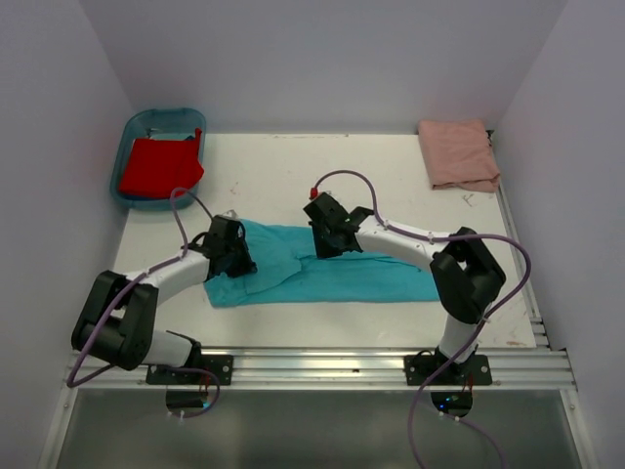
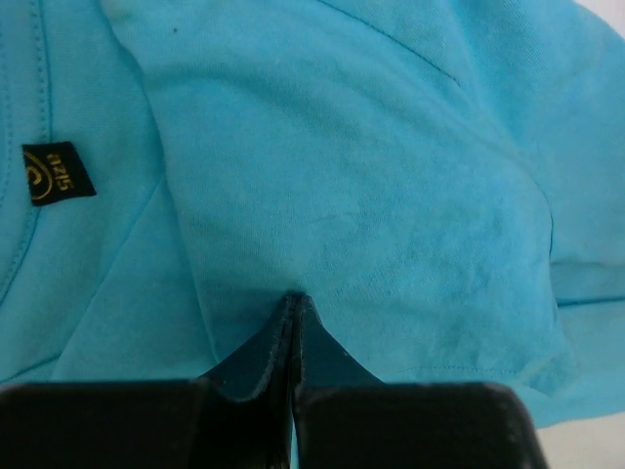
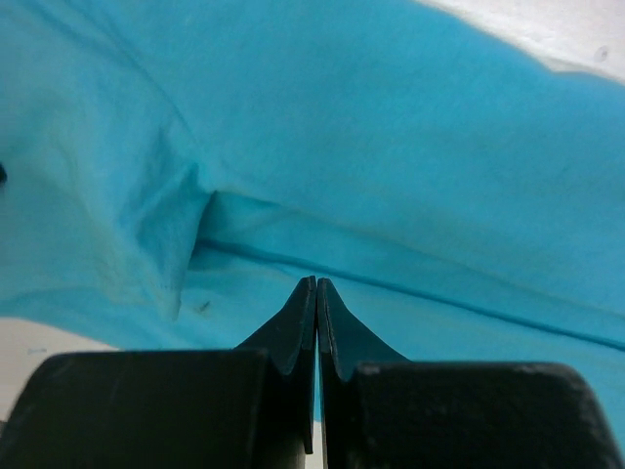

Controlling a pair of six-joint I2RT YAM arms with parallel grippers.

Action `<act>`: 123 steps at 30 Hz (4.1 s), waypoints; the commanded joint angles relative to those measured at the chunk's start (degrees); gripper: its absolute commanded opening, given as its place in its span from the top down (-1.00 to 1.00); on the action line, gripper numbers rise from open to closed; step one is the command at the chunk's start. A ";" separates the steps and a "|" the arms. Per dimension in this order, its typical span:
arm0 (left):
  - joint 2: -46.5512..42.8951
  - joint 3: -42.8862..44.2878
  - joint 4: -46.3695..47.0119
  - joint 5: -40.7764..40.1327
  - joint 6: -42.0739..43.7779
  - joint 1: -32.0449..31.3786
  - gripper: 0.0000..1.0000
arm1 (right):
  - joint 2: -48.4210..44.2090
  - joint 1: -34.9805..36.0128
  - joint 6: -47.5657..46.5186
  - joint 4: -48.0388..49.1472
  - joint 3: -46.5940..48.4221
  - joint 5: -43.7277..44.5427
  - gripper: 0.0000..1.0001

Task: Fold and stack the t-shirts
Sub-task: Fold the tshirt

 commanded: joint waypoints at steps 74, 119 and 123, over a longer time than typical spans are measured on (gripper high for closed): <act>4.41 1.71 2.76 -7.99 1.46 1.73 1.00 | 12.76 2.54 -0.48 33.19 1.22 -18.76 1.00; 6.25 1.26 4.34 -6.24 1.28 1.65 1.00 | -3.16 2.54 -6.28 30.13 -7.93 -11.14 -0.22; 6.34 1.27 4.17 -6.24 1.28 1.65 1.00 | -1.67 2.54 -5.85 30.13 -7.23 -11.40 -0.19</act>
